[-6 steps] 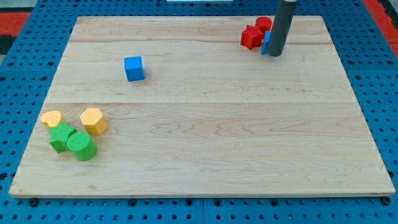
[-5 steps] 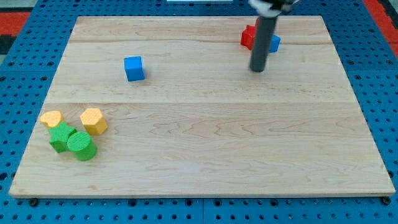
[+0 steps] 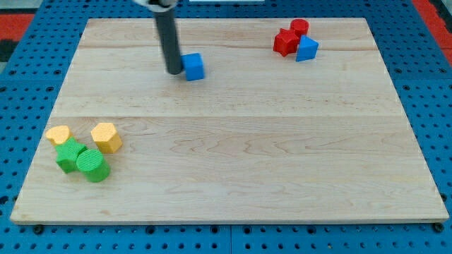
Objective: Push the blue cube into the red star
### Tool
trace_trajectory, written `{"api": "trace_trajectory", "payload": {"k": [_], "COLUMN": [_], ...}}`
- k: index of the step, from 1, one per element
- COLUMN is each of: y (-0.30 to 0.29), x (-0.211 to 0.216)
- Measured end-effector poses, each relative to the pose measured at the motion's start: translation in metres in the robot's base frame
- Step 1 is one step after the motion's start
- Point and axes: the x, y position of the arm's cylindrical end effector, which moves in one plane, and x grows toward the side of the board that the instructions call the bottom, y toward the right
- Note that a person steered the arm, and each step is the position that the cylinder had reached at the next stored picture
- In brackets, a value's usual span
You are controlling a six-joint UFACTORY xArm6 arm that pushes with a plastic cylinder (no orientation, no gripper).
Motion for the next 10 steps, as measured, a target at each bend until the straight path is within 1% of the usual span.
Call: {"api": "trace_trajectory", "payload": {"k": [1,2,3,4,5,6,7,8,9,10], "y": [0.038,0.098,0.101,0.093,0.112,0.13,0.14,0.162,0.162,0.151], "x": [-0.023,-0.029,-0.009,0.023,0.04,0.007,-0.016,-0.023,0.018,0.083]}}
